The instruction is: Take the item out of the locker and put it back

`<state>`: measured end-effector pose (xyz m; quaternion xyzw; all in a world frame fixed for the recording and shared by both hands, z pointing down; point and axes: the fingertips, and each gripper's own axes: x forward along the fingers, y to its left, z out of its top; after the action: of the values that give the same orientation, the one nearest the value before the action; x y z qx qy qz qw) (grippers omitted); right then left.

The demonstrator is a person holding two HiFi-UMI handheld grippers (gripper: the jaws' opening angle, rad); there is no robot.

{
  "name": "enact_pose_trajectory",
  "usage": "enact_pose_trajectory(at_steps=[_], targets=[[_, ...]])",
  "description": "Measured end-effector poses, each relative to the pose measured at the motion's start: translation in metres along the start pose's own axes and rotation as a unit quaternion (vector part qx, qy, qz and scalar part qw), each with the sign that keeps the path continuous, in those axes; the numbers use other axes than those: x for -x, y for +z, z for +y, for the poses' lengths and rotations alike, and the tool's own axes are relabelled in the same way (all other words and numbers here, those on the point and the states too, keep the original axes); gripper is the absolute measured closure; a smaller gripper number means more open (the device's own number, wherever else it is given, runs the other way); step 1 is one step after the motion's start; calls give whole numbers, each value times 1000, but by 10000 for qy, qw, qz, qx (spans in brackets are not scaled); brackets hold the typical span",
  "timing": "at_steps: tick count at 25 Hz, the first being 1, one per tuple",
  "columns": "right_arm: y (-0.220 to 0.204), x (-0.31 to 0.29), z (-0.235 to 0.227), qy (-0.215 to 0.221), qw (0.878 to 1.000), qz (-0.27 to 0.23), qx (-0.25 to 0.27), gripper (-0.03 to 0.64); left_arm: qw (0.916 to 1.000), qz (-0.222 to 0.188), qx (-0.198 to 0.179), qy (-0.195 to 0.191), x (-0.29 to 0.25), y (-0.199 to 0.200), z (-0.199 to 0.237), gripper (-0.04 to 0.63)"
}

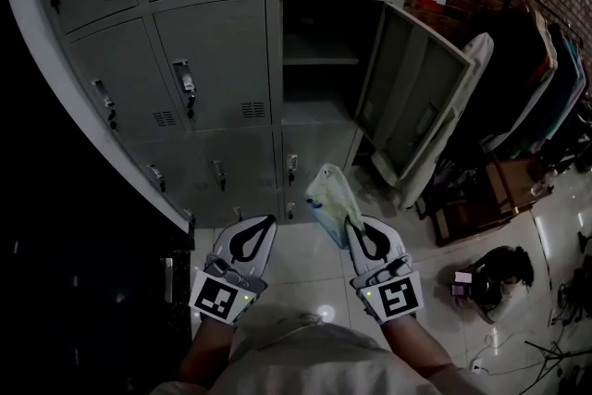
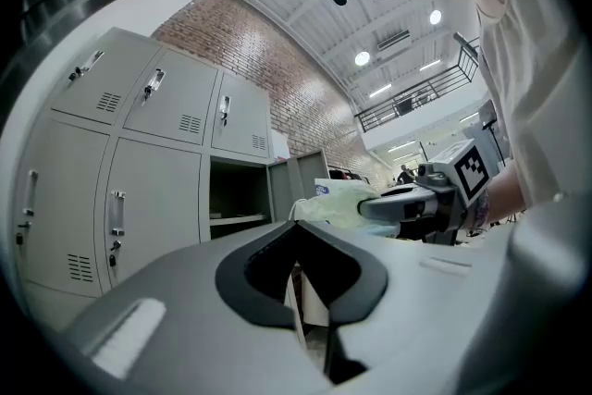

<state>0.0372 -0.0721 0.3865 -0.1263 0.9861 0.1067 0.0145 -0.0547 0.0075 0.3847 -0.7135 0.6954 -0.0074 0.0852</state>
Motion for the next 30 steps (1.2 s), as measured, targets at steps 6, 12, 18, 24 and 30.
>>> enact_pose_trajectory(at_steps=[6, 12, 18, 24, 30], targets=[[-2, 2, -9, -95, 9998, 14, -197, 611, 9999, -132, 68, 55, -1, 3, 2, 617], [-3, -1, -21, -10, 10000, -95, -16, 611, 9997, -109, 112, 199, -9, -2, 2, 617], [-15, -17, -33, 139, 9991, -48, -397, 611, 9993, 0, 96, 374, -25, -17, 15, 617], [-25, -61, -67, -80, 9989, -61, -465, 611, 9990, 59, 193, 394, -57, -38, 59, 617], [-26, -118, -90, -440, 9984, -89, -332, 611, 9996, -249, 128, 104, -101, -30, 119, 617]])
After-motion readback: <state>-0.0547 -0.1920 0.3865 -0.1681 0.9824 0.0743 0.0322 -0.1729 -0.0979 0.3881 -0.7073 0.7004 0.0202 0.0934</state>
